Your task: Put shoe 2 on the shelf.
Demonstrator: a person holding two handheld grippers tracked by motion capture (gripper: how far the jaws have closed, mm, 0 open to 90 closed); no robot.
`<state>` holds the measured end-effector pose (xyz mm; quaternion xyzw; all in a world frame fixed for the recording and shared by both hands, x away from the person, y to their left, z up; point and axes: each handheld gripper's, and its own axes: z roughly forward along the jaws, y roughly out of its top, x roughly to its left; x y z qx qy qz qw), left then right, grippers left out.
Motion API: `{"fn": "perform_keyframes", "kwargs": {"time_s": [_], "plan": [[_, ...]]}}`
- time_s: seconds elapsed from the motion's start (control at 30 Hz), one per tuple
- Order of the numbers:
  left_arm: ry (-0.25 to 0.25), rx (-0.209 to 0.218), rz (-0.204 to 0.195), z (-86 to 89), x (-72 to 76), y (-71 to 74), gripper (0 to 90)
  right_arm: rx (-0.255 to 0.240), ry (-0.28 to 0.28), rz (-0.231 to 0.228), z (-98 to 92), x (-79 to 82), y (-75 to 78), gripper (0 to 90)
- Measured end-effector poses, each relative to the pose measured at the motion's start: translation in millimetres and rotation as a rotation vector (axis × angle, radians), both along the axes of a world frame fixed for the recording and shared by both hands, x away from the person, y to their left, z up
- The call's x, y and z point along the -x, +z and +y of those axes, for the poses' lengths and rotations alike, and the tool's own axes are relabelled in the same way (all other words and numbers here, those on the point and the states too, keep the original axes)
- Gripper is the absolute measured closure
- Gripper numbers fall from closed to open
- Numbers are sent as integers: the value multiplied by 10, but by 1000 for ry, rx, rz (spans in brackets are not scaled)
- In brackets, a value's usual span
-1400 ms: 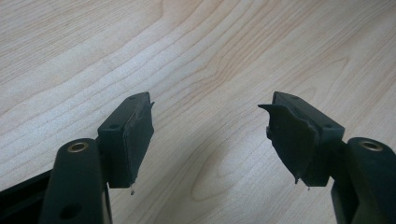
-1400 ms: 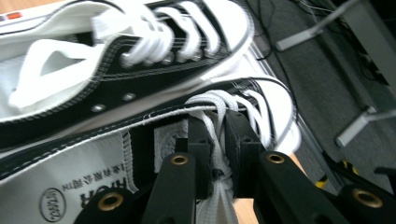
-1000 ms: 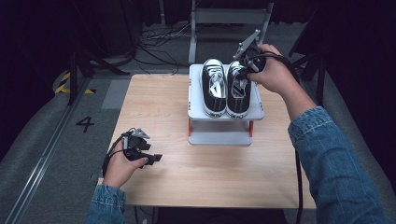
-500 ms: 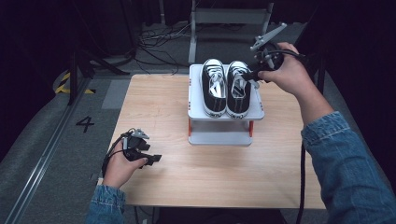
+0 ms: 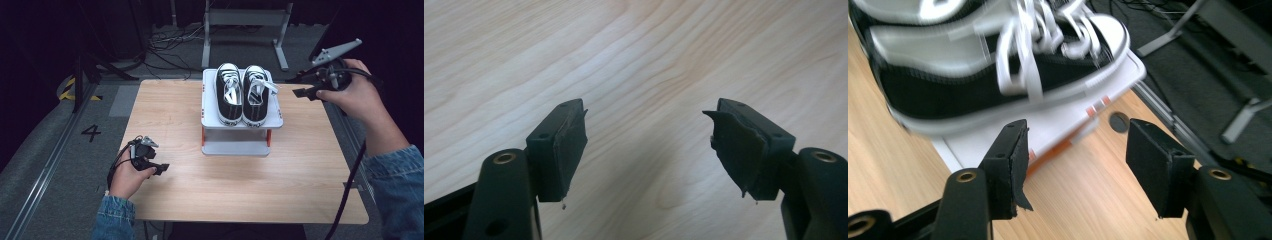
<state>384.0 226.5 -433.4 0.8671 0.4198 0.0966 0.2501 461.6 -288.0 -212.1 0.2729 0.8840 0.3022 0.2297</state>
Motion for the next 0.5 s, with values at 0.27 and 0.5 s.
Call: {"fn": "perform_keyframes", "kwargs": {"time_s": [0.27, 0.5], "plan": [[15, 16, 8, 70, -9, 10, 281, -49, -54, -35, -507, 304, -397, 381], [20, 29, -1, 41, 15, 56, 275, -90, -137, -24, -822, 563, -883, 328]]}}
